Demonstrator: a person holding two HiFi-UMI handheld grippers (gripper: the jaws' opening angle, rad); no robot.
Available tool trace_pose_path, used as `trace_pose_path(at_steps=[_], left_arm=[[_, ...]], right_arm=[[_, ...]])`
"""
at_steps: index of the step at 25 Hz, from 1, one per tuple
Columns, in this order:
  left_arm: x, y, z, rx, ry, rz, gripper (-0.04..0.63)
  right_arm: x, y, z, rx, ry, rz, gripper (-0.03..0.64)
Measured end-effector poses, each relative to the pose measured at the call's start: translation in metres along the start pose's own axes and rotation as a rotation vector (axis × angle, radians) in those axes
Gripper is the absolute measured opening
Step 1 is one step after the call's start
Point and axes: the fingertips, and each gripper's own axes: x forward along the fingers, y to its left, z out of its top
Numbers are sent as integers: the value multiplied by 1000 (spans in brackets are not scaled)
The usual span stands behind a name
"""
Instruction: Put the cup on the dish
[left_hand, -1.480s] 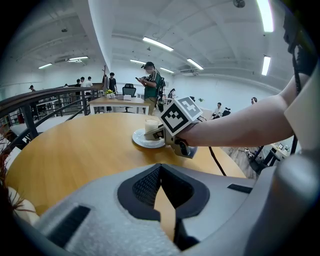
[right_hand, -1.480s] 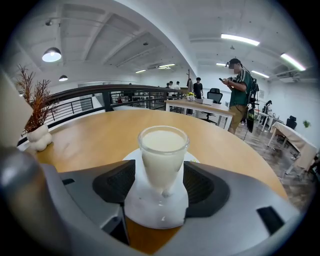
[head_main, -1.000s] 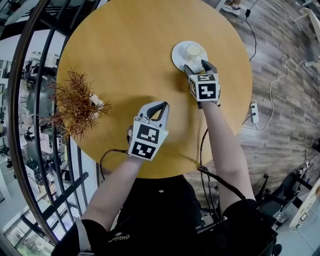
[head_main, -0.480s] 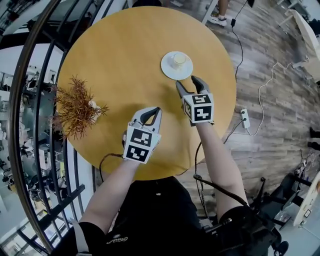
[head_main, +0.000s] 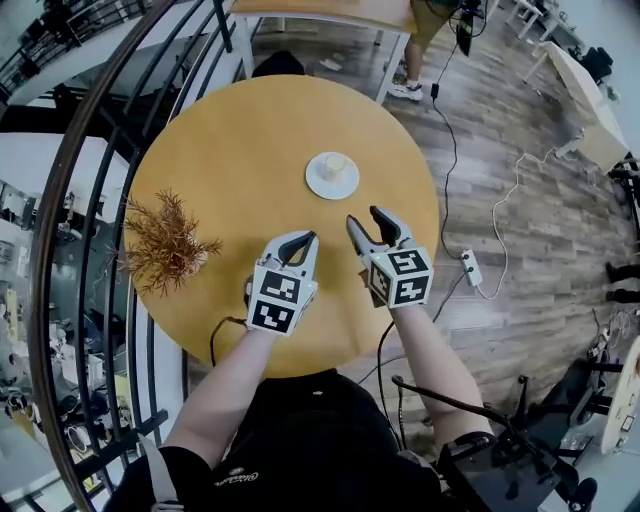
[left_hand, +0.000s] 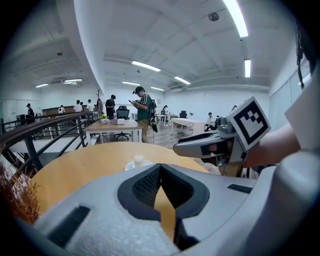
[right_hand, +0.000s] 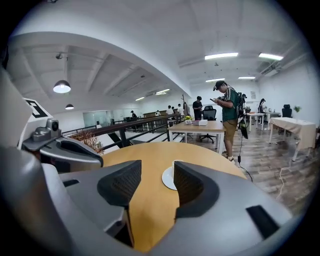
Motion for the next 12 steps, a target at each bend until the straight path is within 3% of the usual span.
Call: trace_pose_path(at_steps=[12], left_arm=[[-39, -13, 49, 34, -123, 4, 8]], right_arm=[[-72, 38, 50, 45, -165, -5, 144]])
